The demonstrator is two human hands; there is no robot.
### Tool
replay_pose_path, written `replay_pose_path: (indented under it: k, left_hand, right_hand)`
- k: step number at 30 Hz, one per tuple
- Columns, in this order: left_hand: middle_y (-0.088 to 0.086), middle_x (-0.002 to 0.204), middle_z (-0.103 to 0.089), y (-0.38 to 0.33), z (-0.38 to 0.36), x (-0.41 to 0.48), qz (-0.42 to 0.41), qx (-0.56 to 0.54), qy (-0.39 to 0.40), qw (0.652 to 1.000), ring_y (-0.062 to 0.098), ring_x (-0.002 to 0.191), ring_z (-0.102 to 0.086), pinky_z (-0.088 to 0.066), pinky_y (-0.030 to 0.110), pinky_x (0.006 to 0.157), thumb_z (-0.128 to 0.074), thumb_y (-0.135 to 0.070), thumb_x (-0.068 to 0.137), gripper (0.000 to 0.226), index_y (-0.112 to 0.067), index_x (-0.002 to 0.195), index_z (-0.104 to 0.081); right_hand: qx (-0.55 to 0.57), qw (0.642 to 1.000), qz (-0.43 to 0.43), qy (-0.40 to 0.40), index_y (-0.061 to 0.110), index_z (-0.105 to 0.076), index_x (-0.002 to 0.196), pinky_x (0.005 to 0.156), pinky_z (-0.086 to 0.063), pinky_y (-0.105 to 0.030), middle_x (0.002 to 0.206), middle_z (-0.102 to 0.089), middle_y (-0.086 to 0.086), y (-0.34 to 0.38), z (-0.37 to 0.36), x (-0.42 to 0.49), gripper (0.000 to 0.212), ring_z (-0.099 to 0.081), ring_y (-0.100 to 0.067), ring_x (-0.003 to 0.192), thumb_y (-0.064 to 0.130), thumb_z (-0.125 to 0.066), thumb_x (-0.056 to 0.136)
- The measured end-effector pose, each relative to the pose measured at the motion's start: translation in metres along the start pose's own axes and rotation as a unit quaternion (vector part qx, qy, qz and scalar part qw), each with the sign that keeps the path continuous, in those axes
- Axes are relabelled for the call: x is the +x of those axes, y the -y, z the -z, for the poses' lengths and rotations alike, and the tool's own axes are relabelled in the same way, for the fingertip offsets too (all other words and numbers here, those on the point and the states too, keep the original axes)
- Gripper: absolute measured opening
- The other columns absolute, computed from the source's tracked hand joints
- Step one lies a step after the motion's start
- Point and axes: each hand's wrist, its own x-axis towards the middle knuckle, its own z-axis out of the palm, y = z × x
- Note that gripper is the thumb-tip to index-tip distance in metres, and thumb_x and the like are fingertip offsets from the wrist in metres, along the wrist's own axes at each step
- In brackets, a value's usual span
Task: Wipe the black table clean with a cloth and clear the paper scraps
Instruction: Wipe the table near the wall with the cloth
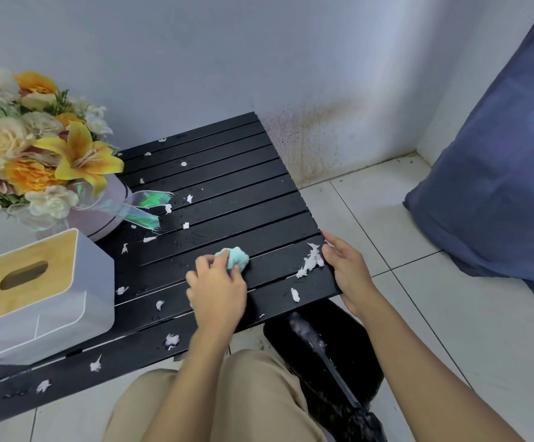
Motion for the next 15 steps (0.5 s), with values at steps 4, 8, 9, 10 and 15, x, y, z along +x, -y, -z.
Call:
replay_pose_path:
  k: [4,8,9,10,15]
  left_hand:
    - [0.003,0.122,-0.055,-0.024,-0.026,-0.026,-0.101,0.021,-0.025,0.994,0.033,0.094,-0.048,-0.041,0.042,0.075,-0.060,-0.026,0.090,0.036,-0.020,0.125,-0.060]
    - [-0.007,0.126,-0.049,-0.035,-0.024,-0.022,-0.188,-0.073,0.112,0.973,0.020,0.106,-0.041,-0.036,0.032,0.093,-0.052,-0.029,0.096,0.032,-0.026,0.127,-0.059]
    - [-0.003,0.125,-0.053,-0.035,-0.015,-0.014,-0.163,-0.143,0.155,0.964,0.017,0.104,-0.045,-0.036,0.028,0.093,-0.054,-0.025,0.096,0.028,-0.021,0.122,-0.063]
    - [0.003,0.121,-0.057,-0.031,-0.004,-0.006,-0.132,-0.215,0.182,0.951,0.015,0.100,-0.049,-0.038,0.025,0.090,-0.056,-0.021,0.095,0.022,-0.017,0.114,-0.067]
    - [0.014,0.110,-0.055,0.017,0.027,0.010,-0.014,-0.142,0.057,0.988,0.038,0.107,-0.048,-0.038,0.044,0.093,-0.048,-0.028,0.096,0.018,-0.023,0.101,-0.064]
  right_hand:
    - [0.010,1.000,0.002,0.000,0.017,-0.055,0.136,0.083,-0.056,-0.027,0.121,-0.068,-0.004,-0.003,0.001,0.002,0.037,-0.066,-0.017,0.107,0.010,-0.049,0.100]
    - [0.017,1.000,0.000,0.007,0.015,-0.054,0.136,0.093,-0.053,-0.034,0.124,-0.066,-0.007,-0.003,0.001,0.003,0.037,-0.065,-0.018,0.111,0.009,-0.049,0.100]
    - [0.020,1.000,-0.001,0.009,0.014,-0.053,0.137,0.090,-0.054,-0.031,0.124,-0.066,-0.006,-0.002,0.002,0.003,0.037,-0.065,-0.017,0.110,0.009,-0.049,0.100]
    - [0.020,1.000,-0.002,0.012,0.014,-0.053,0.136,0.086,-0.055,-0.027,0.123,-0.066,-0.005,-0.003,0.002,0.003,0.037,-0.065,-0.015,0.108,0.009,-0.049,0.100]
    - [0.018,1.000,0.000,0.023,0.018,-0.054,0.135,0.078,-0.056,-0.021,0.115,-0.069,0.003,-0.001,0.003,0.003,0.037,-0.067,-0.010,0.103,0.009,-0.048,0.100]
